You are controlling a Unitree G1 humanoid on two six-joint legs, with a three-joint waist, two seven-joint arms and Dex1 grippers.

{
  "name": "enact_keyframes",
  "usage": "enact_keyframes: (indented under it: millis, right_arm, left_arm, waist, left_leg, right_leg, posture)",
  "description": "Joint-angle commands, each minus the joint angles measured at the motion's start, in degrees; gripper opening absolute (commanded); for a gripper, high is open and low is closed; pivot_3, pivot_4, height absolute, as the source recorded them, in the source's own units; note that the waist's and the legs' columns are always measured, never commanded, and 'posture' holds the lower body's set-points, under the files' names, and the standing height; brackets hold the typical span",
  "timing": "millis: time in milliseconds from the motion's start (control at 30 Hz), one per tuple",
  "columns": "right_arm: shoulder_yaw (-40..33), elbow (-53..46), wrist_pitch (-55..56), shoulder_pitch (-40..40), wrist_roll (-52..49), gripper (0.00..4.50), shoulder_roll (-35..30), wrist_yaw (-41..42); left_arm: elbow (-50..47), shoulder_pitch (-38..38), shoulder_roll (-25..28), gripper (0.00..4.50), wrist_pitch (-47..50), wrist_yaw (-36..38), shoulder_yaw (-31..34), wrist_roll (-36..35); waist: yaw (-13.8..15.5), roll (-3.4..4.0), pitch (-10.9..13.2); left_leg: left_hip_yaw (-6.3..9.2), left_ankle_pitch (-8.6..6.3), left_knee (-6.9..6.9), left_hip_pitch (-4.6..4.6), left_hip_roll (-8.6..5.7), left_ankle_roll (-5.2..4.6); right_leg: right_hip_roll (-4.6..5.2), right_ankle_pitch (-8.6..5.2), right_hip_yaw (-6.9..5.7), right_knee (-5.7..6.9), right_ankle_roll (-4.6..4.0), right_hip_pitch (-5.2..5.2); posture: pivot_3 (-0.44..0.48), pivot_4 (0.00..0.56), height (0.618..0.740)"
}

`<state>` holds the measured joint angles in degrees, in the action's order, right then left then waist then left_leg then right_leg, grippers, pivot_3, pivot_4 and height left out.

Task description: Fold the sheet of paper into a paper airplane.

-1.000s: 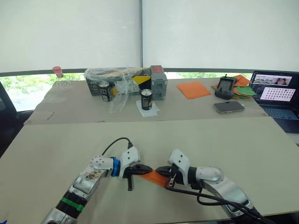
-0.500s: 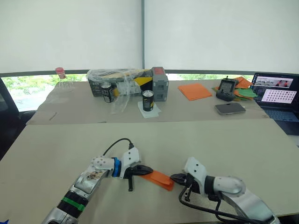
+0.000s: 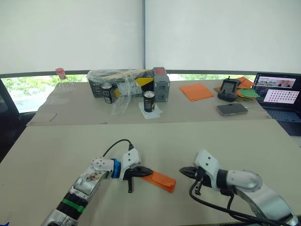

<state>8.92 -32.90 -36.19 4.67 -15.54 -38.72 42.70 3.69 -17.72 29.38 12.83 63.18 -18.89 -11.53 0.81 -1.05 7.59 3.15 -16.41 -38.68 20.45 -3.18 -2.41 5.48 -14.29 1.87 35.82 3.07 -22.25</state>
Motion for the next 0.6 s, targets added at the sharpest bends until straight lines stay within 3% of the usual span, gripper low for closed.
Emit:
enact_keyframes:
  millis: [33,200,600]
  right_arm:
    - [4.26,0.29,0.26,1.27,0.67,0.03,0.54,0.93]
    - [8.65,5.49,-3.39,0.80,1.17,0.03,3.73,-0.62]
    - [11.02,8.36,-2.55,-2.71,2.07,0.03,2.20,0.85]
  left_arm:
    - [3.48,0.48,-0.87,0.00,1.92,-1.45,-1.90,2.77]
    - [2.36,1.05,-2.68,0.00,2.81,-2.77,-2.08,2.74]
    - [0.85,0.10,-5.82,0.00,5.08,-3.70,-5.06,3.79]
  waist:
    - [0.29,0.01,0.01]
    - [0.67,-0.01,0.02]
    - [0.71,-0.01,-0.01]
  left_leg:
    - [0.01,0.00,0.00,0.00,-0.02,0.00]
    - [0.00,-0.04,-0.07,0.10,-0.19,-0.09]
    - [0.03,-0.07,-0.05,0.16,-0.20,-0.14]
  right_leg:
    - [-0.02,0.00,-0.04,-0.01,0.00,-0.04]
    - [0.13,0.03,-0.03,-0.16,0.06,-0.10]
    - [0.33,0.06,-0.13,-0.37,0.10,-0.08]
  posture:
    - [0.000,0.150,0.740]
    - [0.000,0.150,0.740]
    - [0.000,0.150,0.740]
